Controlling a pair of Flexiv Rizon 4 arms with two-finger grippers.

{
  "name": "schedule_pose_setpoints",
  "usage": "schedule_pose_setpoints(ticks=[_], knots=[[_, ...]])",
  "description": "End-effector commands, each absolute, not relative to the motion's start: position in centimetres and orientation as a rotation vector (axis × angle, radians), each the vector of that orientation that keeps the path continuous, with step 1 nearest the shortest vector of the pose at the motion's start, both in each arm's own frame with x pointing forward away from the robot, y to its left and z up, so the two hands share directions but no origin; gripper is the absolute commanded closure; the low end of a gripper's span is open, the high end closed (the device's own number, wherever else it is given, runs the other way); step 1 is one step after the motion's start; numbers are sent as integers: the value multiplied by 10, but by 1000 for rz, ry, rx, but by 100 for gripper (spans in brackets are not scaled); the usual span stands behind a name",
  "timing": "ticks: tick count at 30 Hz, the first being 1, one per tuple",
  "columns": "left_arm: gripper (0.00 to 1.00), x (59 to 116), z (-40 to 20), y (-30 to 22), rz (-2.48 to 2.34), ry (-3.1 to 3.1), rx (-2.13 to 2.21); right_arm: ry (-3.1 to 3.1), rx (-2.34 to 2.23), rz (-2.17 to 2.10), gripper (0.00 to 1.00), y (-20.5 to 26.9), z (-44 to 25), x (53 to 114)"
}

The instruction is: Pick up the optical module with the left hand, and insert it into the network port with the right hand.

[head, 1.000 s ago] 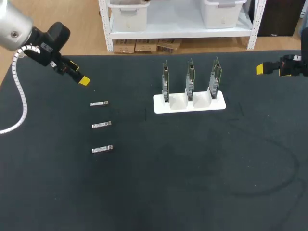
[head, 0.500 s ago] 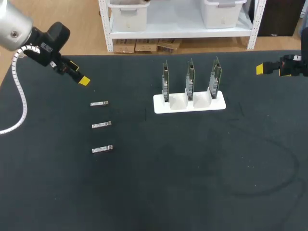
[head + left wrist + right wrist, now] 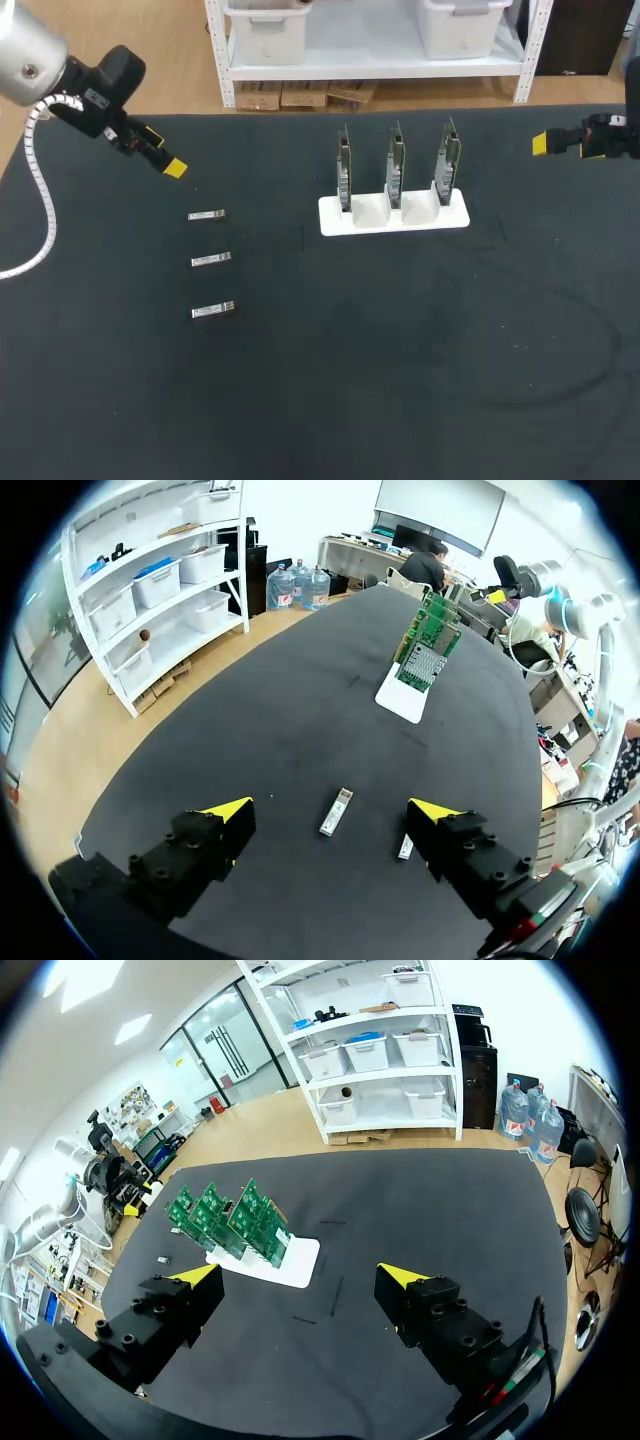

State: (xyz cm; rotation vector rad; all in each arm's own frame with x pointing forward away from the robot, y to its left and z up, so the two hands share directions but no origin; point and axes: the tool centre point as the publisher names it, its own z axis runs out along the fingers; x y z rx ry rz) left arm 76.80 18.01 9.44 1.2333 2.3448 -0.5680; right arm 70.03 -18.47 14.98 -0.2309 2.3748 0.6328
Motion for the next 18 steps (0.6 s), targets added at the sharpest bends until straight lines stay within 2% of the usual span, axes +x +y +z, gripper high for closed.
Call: schedule_pose_setpoints(ticks=[1,18], knots=[[0,770,94,180,-547,2332,1254,2375,-230,631,0,-185,150,700],[0,770,80,194,-386,2312,1511,2375,-230,631,0,-185,150,700]])
